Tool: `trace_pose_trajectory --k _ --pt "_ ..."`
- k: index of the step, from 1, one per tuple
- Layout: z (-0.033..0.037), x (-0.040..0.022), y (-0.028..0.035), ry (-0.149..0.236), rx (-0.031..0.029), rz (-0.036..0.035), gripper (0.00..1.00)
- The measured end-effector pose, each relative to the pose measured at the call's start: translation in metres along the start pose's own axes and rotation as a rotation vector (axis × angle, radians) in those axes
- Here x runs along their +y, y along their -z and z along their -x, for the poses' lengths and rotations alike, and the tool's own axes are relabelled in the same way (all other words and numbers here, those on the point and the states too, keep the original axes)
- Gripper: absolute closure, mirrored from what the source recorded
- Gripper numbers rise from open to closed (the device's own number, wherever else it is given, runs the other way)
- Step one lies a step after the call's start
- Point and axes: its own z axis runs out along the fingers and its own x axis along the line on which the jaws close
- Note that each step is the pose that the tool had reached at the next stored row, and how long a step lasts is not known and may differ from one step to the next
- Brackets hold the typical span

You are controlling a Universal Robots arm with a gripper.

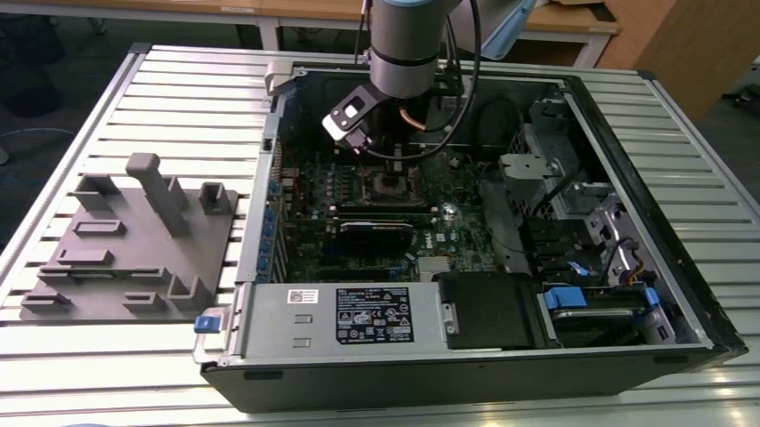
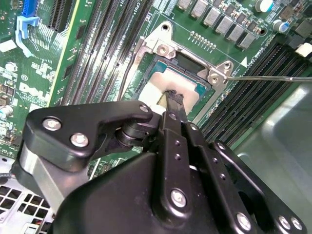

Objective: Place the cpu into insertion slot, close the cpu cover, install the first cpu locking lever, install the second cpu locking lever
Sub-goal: 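Place the cpu into insertion slot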

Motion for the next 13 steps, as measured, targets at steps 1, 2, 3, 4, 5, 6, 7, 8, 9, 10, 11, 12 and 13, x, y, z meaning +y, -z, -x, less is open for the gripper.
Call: trace_pose_trajectory --k 1,2,3,4,5,6,7,8,9,10,11,12,13 --pt "0.0000 0.0000 -0.0002 0.000 0.0000 0.0000 0.89" --pt "0.0000 0.0000 -0.0007 0.000 0.0000 0.0000 0.89" --pt "0.0000 -0.0001 -0.0018 0.000 -0.0001 -0.0001 0.89" --pt "0.0001 -0.0002 -0.0031 0.000 -0.0004 -0.0003 0.89" --pt "0.0002 -0.0004 -0.0037 0.000 -0.0011 -0.0007 0.89" --pt "0.0002 -0.0004 -0.0038 0.000 -0.0012 -0.0007 0.89" --pt "0.0002 -0.0003 -0.0039 0.000 -0.0010 -0.0006 0.89" --pt "0.0001 -0.0003 -0.0042 0.000 -0.0007 -0.0004 0.89" --pt "0.0001 -0.0003 -0.0043 0.000 -0.0003 -0.0002 0.89" --pt "0.0001 -0.0003 -0.0044 0.000 -0.0003 -0.0002 0.89" --pt "0.0001 -0.0004 -0.0049 0.000 -0.0006 -0.0004 0.89" --pt "0.0002 -0.0004 -0.0051 0.000 -0.0009 -0.0005 0.89" --pt "0.0002 -0.0004 -0.0051 0.000 -0.0008 -0.0004 0.89"
